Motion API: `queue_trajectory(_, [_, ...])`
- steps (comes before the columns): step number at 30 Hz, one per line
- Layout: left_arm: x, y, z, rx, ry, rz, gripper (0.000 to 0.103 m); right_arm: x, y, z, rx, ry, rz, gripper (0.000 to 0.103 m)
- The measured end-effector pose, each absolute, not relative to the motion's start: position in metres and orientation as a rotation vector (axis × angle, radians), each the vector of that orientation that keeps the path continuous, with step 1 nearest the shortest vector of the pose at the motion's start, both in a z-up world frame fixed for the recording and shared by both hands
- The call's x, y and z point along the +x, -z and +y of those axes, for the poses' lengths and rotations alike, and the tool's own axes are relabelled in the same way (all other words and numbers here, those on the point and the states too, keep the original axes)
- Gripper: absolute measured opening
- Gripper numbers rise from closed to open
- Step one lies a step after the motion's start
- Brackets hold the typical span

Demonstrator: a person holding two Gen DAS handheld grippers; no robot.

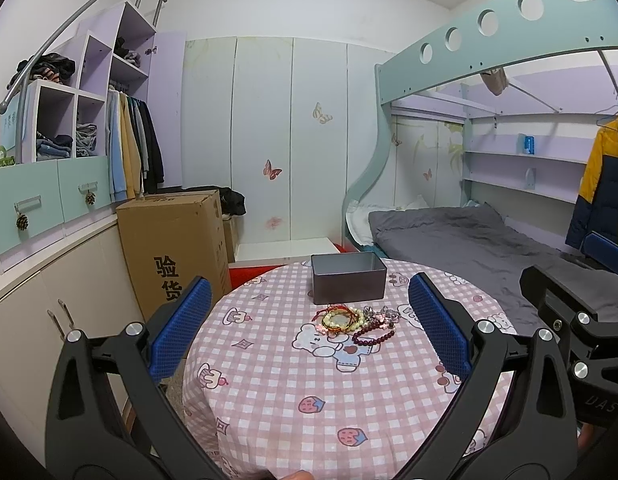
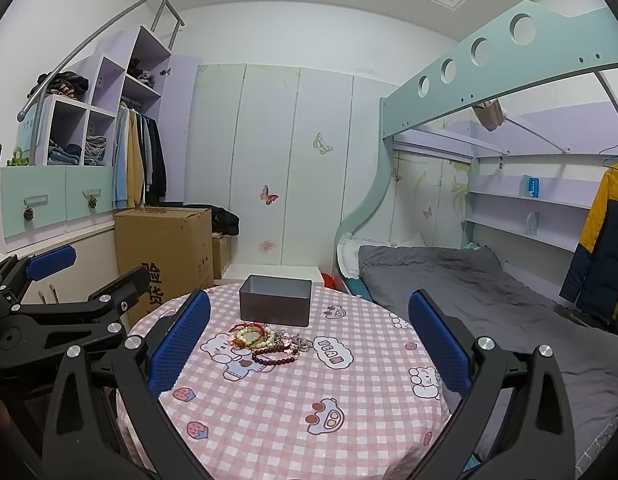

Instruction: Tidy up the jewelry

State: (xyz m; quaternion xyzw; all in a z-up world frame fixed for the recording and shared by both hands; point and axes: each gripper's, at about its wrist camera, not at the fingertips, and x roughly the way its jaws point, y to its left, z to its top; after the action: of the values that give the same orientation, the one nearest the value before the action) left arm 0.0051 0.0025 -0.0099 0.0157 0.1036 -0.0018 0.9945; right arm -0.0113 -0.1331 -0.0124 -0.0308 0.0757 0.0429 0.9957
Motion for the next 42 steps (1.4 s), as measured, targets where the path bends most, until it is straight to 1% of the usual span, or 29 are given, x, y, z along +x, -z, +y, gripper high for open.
queue_trajectory(42, [0.019,0.02,0.009,0.028,-0.009,0.226,0.097,-0.005,0.018,-0.132,-0.053,-0.113,0.152,0.096])
